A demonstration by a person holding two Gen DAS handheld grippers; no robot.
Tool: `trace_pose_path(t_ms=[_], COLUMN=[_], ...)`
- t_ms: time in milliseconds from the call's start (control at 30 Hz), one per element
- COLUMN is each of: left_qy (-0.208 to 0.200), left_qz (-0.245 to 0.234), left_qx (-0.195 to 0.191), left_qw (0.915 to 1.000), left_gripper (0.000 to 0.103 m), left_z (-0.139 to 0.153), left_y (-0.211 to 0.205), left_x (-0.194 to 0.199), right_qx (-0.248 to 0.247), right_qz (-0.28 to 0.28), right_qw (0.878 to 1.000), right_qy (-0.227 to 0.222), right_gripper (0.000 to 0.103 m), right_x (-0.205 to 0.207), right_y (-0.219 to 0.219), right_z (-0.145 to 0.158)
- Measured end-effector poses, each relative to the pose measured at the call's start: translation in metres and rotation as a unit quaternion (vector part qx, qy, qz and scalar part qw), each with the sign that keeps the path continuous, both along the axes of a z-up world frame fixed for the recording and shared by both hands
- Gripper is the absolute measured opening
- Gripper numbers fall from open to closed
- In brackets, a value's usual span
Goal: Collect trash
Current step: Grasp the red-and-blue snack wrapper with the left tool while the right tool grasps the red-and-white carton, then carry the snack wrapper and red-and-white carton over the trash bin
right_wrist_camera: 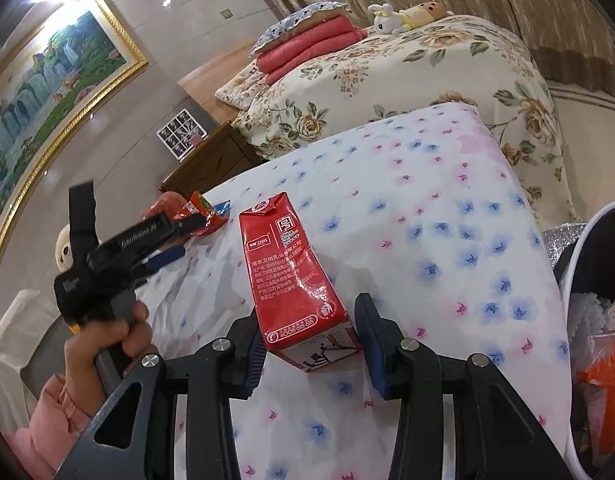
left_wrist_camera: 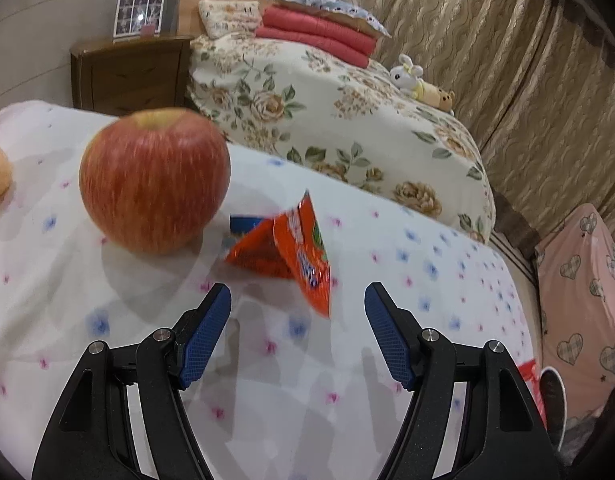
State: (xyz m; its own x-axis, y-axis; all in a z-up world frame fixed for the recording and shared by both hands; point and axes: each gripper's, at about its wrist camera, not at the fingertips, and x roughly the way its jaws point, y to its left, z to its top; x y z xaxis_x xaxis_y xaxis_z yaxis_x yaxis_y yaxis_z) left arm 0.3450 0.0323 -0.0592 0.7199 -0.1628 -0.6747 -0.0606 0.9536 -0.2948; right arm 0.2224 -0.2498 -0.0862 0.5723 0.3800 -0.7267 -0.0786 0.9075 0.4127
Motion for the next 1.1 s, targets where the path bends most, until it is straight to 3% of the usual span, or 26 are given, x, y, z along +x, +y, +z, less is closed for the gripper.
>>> trace_pose_path(t_ms=[133, 167, 300, 700, 1100], left_qy=[0.008, 0.017, 0.008, 0.021, 0.029], left_qz=[-0.008, -0.012, -0.024, -0.095, -0.153], left_qx=[0.014, 0.011, 0.009, -0.045, -0.035], left_qw=[0.9998, 0.9997, 0.9996, 0.9943, 0.9871], left_gripper=[0.009, 0.002, 0.001, 0.001, 0.001], left_z=[-0.004, -0.007, -0.001, 0.002, 0.002], left_y=[-0.002, -0.003, -0.007, -0.042, -0.077], left_x=[0.010, 0.012, -0.001, -0.116, -0.171], right_qx=[0.001, 0.003, 0.004, 0.006, 0.001], right_qz=[0.000, -0.001, -0.007, -0.009, -0.037], right_qw=[1.000, 1.000, 1.000, 1.000, 0.999], right_qy=[0.002, 0.003, -0.004, -0.009, -0.008], right_gripper=[0.042, 0.042, 0.042, 0.042, 0.042], right_x=[0.000, 0.001, -0.004, -0.033, -0.077], right_y=[-0.002, -0.003, -0.005, -0.006, -0.032], right_z=[-0.002, -0.003, -0.002, 0.005, 0.016])
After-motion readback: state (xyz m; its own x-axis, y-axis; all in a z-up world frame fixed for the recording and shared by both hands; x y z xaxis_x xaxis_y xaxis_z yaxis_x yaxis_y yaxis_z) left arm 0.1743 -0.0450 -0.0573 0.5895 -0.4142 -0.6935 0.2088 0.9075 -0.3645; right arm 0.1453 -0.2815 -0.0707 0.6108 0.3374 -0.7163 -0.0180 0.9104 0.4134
